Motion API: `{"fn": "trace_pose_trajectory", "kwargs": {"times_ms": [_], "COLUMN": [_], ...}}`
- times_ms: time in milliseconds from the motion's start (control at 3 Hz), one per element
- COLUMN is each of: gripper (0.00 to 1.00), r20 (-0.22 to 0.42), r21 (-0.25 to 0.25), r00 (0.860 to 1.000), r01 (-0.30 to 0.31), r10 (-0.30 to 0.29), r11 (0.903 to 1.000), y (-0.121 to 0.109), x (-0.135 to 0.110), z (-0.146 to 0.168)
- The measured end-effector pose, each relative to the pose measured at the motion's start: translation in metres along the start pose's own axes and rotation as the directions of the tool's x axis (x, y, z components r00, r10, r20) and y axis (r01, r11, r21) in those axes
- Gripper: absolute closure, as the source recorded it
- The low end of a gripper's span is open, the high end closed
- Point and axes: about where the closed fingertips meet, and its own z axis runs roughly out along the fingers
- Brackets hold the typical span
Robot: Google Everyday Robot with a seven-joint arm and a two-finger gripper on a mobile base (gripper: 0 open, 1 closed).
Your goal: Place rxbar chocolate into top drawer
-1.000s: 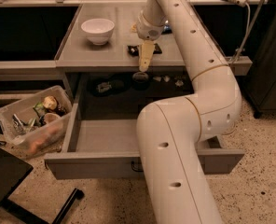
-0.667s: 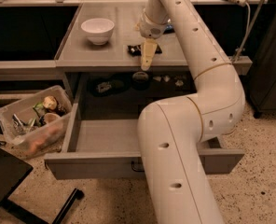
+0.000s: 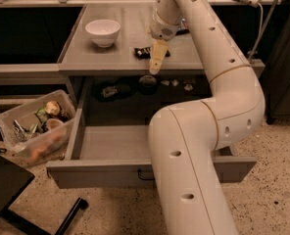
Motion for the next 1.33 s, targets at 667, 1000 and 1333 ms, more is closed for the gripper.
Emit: {"fn": "trace_pose_trajectory", "kwargs": {"times_ms": [667, 1000, 1333], "gripper": [0.00, 0.19, 0.42], "r20": [0.003, 0.016, 0.024], "r21": [-0.063, -0.029, -0.008], "r00": [1.000, 1.000, 1.000], "r01": [0.019, 0.017, 0.017], "r10": [-0.019, -0.017, -0.017], "r11": [0.9978, 0.9994, 0.9998], "y": [0.008, -0.002, -0.009], "x": [-0.013, -0.016, -0.019], "z": [0.024, 0.029, 0.034]}}
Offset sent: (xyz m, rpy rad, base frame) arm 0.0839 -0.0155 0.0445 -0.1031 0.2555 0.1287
